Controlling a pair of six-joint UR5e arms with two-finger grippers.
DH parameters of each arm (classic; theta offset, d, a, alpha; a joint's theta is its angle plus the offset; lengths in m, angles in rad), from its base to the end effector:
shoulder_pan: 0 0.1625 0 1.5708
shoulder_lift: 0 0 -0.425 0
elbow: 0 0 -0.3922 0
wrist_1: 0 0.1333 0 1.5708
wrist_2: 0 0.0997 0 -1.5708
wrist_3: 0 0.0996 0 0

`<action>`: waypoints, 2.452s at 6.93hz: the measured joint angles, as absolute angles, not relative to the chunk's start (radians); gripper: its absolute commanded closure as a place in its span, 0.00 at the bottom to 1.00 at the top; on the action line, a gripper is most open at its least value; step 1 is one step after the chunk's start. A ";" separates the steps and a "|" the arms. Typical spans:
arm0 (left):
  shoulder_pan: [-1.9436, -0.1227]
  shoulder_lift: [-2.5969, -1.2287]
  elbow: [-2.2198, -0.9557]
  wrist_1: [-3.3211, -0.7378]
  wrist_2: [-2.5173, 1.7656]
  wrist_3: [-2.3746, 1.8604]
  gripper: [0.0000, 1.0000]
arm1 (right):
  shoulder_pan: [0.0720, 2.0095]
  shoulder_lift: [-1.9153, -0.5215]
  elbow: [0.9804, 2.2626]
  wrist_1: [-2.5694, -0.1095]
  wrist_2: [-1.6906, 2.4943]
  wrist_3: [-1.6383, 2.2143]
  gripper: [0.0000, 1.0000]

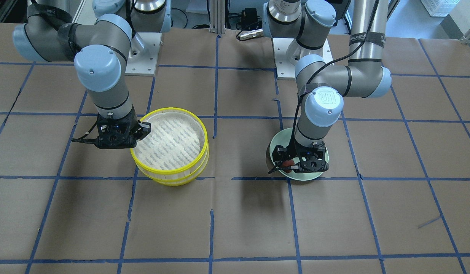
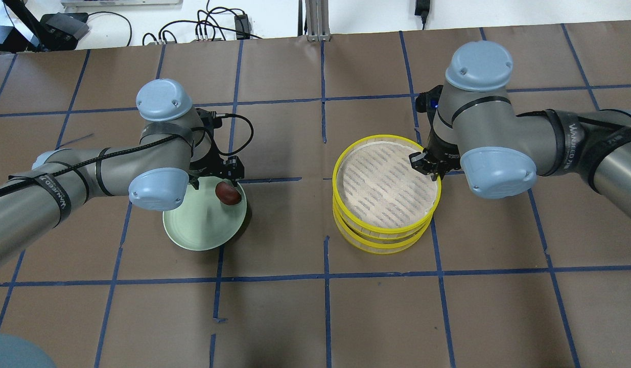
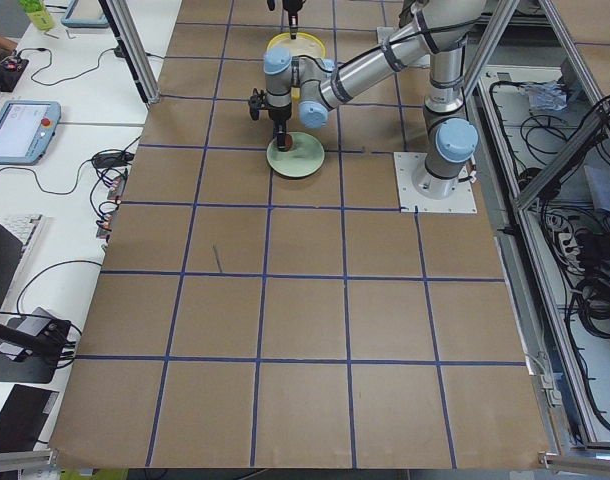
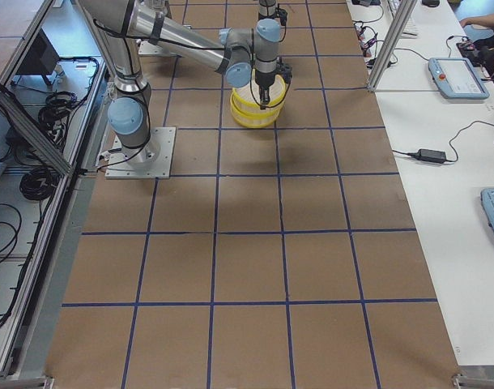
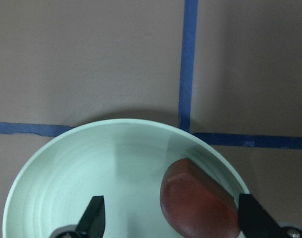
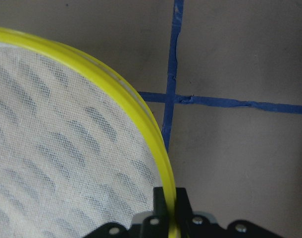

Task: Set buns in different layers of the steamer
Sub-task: 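Lower the left gripper into the green bowl and grasp the brown bun, then carry the brown bun with the left gripper onto the top tier while the right rises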

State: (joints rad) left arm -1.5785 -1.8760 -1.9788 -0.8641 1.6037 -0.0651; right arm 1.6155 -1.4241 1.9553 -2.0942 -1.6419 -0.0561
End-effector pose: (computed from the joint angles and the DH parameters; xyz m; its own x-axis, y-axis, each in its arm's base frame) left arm -0.1341 -0.5223 0.2111 -0.9978 -0.0572 -0.0333 -0.0573 0.9983 0.0044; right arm 0.1484 -0.4931 0.2841 -0.9924 -0.1011 0.0705 -0.1005 0.9949 0.0118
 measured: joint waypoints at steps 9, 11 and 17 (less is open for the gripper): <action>-1.581 -1.871 -1.978 -0.902 1.563 -0.067 0.90 | 1.634 -1.427 1.981 -2.098 -1.660 -0.055 0.83; -1.590 -1.839 -1.933 -0.974 1.564 -0.089 0.90 | 1.635 -1.425 1.981 -2.097 -1.666 -0.058 0.01; -1.893 -1.816 -1.685 -1.073 1.395 -0.761 0.90 | 1.595 -1.448 1.664 -1.780 -1.607 -0.068 0.01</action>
